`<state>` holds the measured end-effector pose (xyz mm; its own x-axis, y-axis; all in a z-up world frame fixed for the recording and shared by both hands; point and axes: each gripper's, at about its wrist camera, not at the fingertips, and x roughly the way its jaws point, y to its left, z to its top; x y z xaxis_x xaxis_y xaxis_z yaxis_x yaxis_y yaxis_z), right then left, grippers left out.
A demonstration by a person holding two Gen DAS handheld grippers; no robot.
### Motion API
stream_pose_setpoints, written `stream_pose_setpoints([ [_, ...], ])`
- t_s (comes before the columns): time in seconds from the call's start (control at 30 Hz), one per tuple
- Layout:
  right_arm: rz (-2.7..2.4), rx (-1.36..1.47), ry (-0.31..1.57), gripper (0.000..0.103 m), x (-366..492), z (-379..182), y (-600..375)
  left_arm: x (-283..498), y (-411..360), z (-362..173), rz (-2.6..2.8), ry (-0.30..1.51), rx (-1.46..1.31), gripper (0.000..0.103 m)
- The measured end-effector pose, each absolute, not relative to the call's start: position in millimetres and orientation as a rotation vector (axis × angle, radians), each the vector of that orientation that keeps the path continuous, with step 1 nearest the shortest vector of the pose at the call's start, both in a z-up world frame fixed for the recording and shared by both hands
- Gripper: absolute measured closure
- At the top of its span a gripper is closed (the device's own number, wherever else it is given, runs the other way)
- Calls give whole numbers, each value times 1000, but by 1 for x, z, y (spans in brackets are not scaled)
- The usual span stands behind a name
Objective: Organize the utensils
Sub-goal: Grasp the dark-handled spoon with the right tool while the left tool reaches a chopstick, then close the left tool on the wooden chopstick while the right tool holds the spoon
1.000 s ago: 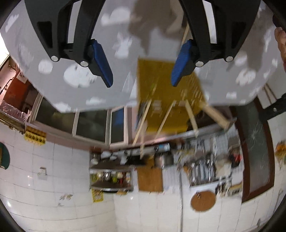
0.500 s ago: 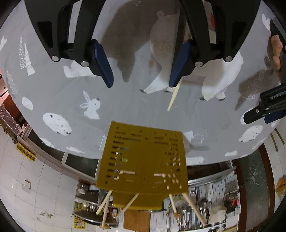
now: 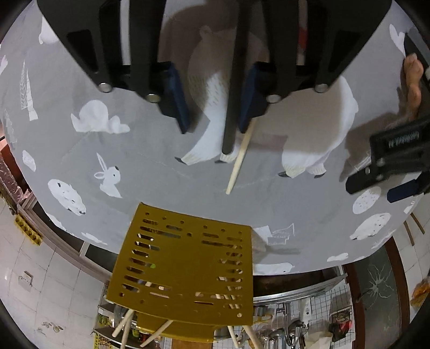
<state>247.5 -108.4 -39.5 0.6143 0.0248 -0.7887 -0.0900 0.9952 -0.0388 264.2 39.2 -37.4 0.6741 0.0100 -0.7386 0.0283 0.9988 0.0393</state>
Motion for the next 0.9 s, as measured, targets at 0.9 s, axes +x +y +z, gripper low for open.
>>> stream_pose_setpoints([
  [0.9, -67, 121, 881, 93, 258, -40, -242, 296, -82, -53, -109, 974, 14, 20],
])
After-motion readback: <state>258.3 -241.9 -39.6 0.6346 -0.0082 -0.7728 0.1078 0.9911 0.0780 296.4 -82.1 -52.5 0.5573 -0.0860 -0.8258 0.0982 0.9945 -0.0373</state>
